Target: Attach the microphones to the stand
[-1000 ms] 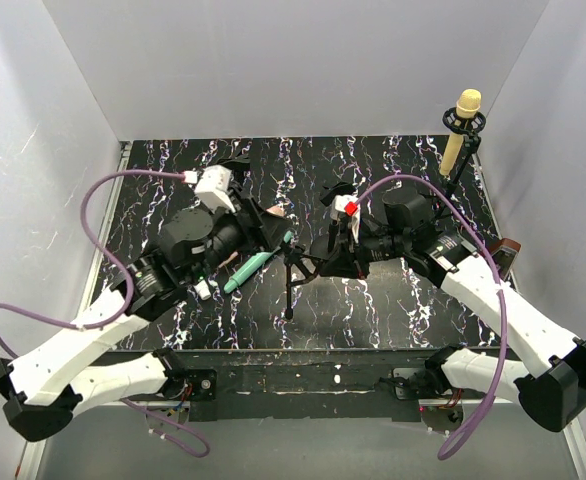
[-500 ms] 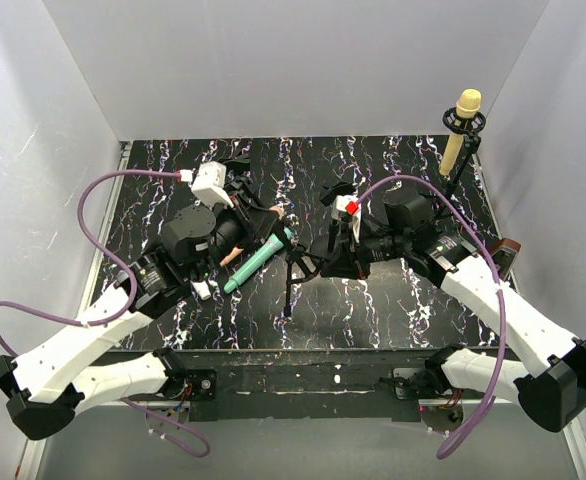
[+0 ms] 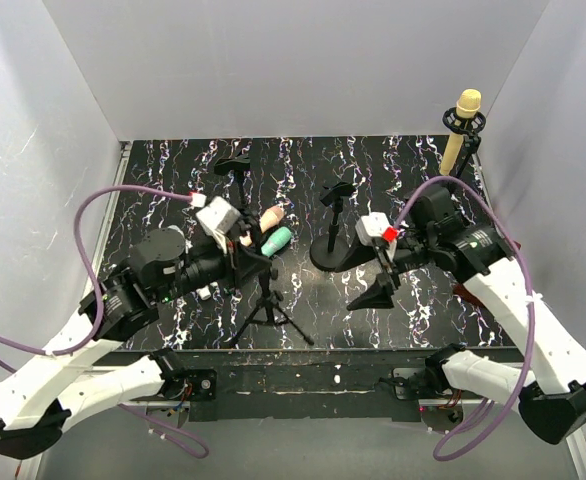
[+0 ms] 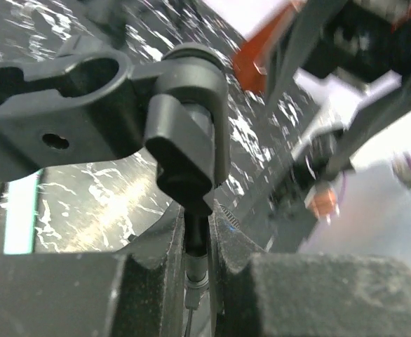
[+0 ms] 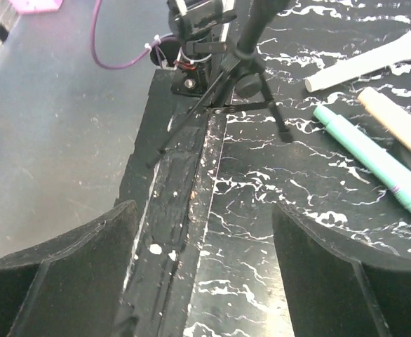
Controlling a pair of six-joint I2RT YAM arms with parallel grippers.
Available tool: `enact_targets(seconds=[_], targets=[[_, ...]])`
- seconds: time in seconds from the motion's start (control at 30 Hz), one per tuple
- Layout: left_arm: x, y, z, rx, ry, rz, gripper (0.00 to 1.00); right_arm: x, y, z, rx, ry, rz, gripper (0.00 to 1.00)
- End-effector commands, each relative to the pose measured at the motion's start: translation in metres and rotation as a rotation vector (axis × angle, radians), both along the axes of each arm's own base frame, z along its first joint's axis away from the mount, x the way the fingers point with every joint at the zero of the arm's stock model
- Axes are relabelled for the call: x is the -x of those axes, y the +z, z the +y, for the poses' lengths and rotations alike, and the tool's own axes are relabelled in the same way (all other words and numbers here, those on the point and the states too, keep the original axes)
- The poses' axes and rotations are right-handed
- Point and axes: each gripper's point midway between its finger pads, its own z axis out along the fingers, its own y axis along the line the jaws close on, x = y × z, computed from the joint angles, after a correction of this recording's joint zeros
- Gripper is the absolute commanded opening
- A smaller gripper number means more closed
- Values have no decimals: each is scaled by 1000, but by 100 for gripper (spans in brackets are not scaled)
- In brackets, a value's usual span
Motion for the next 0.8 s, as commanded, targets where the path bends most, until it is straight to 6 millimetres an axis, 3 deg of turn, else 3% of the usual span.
enact_targets(seconds=[0.0, 0.1, 0.33, 0.57, 0.77], targets=[[55, -17, -28, -86, -439, -44, 0, 28, 17, -20, -36, 117, -174, 85], [73, -33, -45, -127, -649, -30, 0, 18, 29, -21, -46, 112, -281, 86], [68, -42, -75, -173, -850, -92, 0, 0, 58, -19, -50, 113, -446, 88], [69, -49, -89, -151, -911, -56, 0, 4, 32, -14, -58, 120, -331, 88], [72, -52, -91, -129, -936, -30, 0, -14, 28, -4, -49, 57, -286, 90]])
